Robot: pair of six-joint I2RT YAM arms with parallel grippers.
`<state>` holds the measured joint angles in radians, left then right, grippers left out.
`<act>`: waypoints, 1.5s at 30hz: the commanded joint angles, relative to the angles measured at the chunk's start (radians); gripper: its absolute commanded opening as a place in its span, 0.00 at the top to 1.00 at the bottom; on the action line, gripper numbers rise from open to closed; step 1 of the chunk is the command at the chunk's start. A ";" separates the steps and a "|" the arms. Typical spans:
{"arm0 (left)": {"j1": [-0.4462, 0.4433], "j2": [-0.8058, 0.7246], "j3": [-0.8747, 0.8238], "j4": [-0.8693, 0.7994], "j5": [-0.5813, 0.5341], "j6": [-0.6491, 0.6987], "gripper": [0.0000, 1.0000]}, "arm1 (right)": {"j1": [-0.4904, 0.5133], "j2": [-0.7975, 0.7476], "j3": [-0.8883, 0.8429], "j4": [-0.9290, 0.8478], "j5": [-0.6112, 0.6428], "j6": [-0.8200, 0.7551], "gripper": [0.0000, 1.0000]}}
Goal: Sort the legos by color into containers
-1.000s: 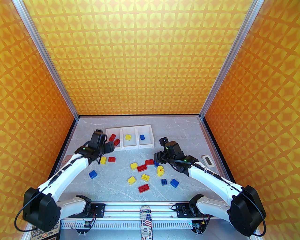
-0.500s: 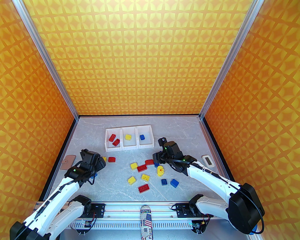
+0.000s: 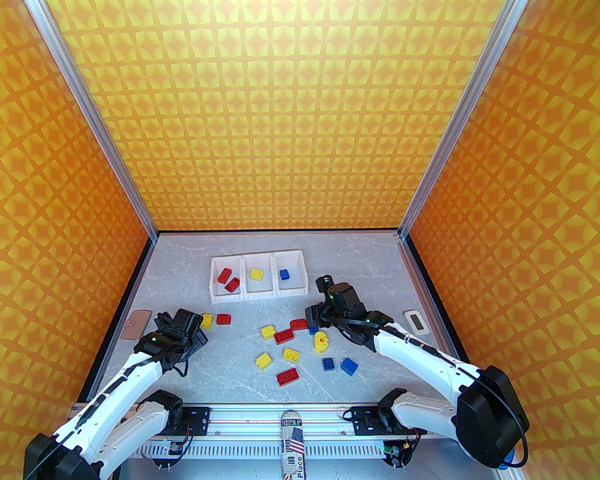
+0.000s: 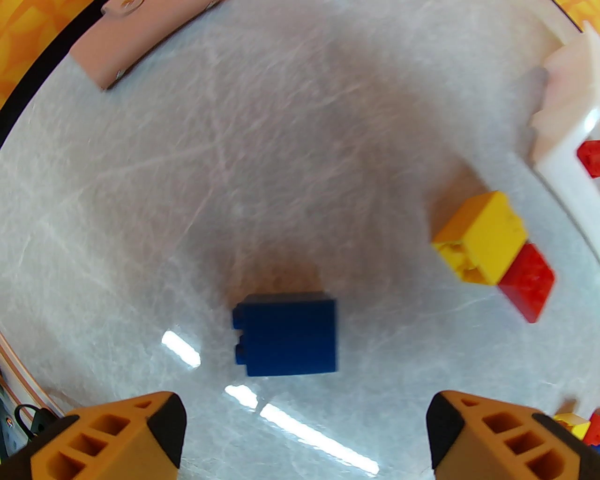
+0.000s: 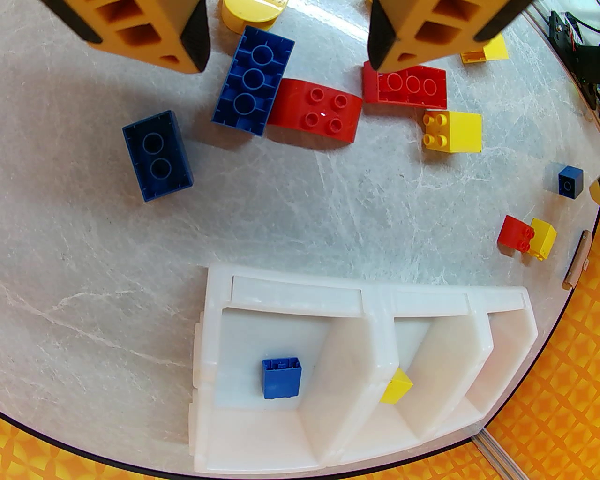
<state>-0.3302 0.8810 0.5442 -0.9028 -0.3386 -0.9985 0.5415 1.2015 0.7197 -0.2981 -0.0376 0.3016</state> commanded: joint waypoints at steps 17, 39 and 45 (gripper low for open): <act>0.120 0.124 -0.065 0.212 0.083 0.085 0.38 | 0.003 -0.057 -0.022 -0.006 0.015 -0.015 0.39; 0.130 0.164 -0.026 0.219 0.150 0.147 0.67 | 0.003 -0.089 -0.027 -0.013 0.016 -0.016 0.42; 0.076 0.084 0.105 0.121 0.152 0.185 0.69 | 0.003 -0.092 -0.024 -0.020 0.038 -0.014 0.42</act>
<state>-0.2245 1.0012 0.5598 -0.7300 -0.2081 -0.8516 0.5415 1.1240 0.7017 -0.3027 -0.0307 0.3012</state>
